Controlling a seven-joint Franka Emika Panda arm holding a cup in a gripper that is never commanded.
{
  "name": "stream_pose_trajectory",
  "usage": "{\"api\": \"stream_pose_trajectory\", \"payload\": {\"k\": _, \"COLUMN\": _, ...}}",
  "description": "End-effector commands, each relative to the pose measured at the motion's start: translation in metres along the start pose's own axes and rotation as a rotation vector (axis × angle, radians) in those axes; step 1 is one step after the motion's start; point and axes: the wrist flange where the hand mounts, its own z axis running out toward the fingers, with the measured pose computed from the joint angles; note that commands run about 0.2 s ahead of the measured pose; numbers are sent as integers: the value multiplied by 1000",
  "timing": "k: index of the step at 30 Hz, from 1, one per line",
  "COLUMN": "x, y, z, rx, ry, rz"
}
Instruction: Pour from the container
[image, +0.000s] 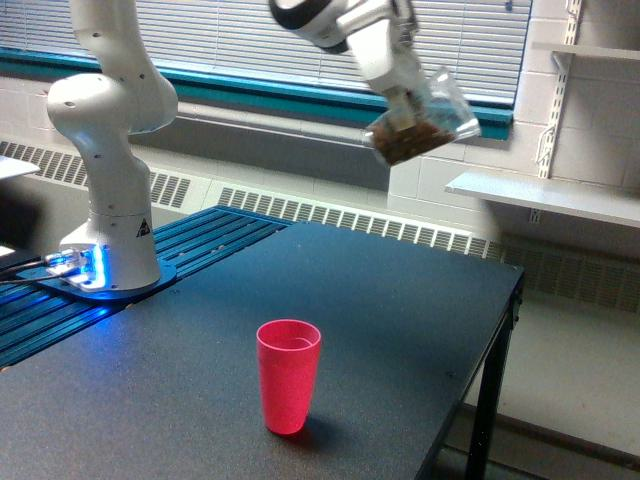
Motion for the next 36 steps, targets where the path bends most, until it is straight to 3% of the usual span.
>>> {"api": "stream_pose_trajectory", "payload": {"k": 1, "x": 1, "y": 39, "z": 3, "rx": -26, "ry": 8, "rz": 65}}
{"api": "stream_pose_trajectory", "payload": {"k": 12, "x": -12, "y": 107, "z": 12, "rx": -124, "ry": 2, "rz": 117}}
{"api": "stream_pose_trajectory", "payload": {"k": 20, "x": -32, "y": 145, "z": 21, "rx": -180, "ry": -31, "rz": 158}}
{"api": "stream_pose_trajectory", "payload": {"k": 36, "x": -58, "y": 189, "z": 41, "rx": -289, "ry": -93, "rz": 202}}
